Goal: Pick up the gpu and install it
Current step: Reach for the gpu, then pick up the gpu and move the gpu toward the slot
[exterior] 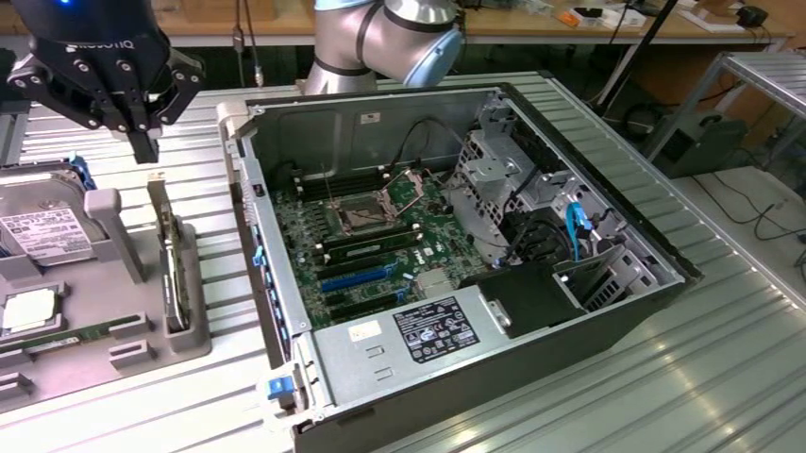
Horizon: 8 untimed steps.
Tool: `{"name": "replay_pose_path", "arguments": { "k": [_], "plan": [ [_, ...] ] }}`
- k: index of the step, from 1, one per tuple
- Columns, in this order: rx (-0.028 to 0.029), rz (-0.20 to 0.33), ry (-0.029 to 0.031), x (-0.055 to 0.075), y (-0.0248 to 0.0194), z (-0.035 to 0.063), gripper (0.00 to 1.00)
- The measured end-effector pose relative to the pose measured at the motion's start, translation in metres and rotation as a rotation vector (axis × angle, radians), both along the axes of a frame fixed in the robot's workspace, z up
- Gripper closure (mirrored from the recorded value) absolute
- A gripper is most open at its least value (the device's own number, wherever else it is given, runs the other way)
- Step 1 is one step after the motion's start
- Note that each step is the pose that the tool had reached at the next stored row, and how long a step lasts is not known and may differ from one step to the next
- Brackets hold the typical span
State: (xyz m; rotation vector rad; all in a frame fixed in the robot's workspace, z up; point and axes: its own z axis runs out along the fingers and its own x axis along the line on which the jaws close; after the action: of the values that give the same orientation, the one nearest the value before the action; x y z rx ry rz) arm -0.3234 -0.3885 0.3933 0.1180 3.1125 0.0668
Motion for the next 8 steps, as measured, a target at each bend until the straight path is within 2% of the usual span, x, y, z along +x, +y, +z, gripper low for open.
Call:
{"name": "replay_pose_path", "arguments": {
  "k": [3,8],
  "plan": [
    [0.0,0.0,0.0,-0.0052,0.0005,0.0,0.89],
    [0.0,0.0,-0.0001,-0.0061,0.0006,0.0,0.89]
  ]
}}
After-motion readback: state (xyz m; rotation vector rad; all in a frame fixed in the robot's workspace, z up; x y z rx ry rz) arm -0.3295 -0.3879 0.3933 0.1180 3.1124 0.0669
